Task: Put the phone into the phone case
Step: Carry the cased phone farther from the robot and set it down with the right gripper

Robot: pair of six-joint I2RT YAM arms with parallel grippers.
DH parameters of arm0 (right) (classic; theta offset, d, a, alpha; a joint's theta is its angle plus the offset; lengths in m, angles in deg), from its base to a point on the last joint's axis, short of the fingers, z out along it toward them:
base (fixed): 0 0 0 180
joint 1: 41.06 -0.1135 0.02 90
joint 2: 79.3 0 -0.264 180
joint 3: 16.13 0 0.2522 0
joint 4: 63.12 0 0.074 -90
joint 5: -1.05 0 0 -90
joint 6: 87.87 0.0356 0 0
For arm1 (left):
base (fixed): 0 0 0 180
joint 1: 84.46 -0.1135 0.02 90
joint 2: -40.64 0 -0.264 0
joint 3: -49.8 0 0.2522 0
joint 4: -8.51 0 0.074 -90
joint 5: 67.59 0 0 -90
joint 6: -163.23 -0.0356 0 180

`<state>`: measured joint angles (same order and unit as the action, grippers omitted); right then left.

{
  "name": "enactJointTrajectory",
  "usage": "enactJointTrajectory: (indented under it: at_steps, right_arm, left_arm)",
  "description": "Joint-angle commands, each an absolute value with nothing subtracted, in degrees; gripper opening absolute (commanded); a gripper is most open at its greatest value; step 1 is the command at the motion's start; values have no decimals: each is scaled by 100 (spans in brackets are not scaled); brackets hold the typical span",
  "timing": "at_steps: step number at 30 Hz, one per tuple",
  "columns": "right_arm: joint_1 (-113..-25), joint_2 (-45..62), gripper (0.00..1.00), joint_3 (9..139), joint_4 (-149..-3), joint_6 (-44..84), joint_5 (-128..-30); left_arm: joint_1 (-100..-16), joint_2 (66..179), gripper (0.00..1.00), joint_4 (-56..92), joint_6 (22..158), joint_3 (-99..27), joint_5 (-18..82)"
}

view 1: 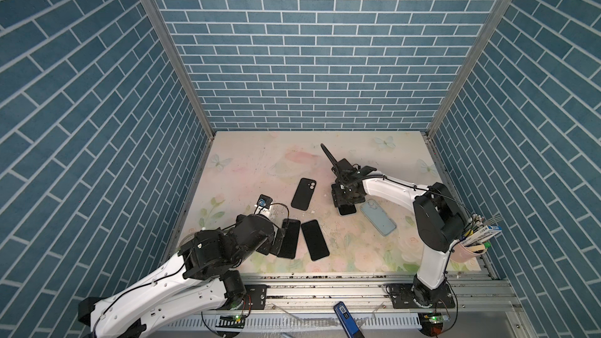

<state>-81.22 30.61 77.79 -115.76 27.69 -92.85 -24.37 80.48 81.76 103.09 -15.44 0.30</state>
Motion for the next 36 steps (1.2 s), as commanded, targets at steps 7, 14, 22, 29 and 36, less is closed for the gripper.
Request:
enactJointTrajectory:
  at_steps: [7,14,22,29,36]
  right_arm:
    - [-7640,4511,78,9903,-12357,1850,-9584]
    - [-7481,5083,78,10634,-12575,1678,-9404]
    - [-7472,5064,96,10677,-12585,1566,-9509]
    - [-7464,3302,97,8900,-12001,1704,-9681]
    - [-7202,1200,94,6443,-11710,2028,-9369]
  left_arm:
    - [-2406,7779,100,8254,10343,-1599,-138]
    - [-2413,7748,100,8275,10370,-1615,-281]
    - [-2486,7562,100,8223,10325,-1621,-268]
    - [-2751,7545,100,8080,10211,-1599,-36]
    - [-3138,7454,100,7923,10143,-1549,285]
